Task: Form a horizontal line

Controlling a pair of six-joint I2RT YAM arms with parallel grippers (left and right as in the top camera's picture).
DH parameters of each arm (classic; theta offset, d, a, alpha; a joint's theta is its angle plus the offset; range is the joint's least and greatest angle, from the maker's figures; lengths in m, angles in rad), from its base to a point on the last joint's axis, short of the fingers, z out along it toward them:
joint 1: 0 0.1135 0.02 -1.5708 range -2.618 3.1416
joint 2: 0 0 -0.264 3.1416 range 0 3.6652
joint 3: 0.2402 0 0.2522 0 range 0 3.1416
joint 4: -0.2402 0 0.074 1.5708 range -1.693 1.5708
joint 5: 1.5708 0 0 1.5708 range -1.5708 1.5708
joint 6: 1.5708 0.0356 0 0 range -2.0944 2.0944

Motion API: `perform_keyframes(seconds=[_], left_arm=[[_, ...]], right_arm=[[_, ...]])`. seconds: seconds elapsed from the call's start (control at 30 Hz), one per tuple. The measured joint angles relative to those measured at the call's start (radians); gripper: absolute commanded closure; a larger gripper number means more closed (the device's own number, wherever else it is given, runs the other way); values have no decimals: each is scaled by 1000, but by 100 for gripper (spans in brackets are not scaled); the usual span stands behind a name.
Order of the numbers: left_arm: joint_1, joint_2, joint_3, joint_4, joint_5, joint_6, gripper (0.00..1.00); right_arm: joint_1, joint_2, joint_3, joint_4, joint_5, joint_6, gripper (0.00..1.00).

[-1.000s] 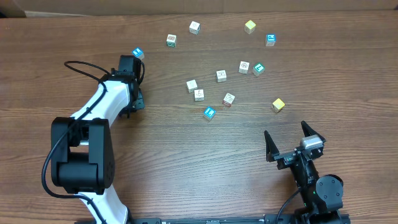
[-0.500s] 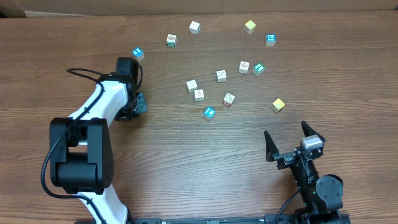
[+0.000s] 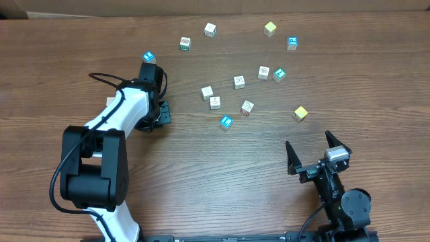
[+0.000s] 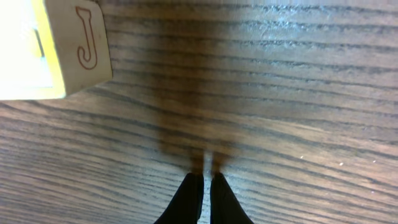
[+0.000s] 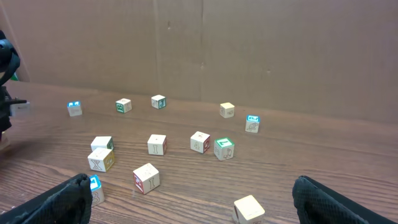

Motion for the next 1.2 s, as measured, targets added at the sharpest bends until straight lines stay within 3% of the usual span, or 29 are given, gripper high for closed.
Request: perform_keyframes(seconds=[1.2], left_arm=[[0,1,-7,56,13,0,96]], right_arm=[[0,0,0,0,0,0,0]])
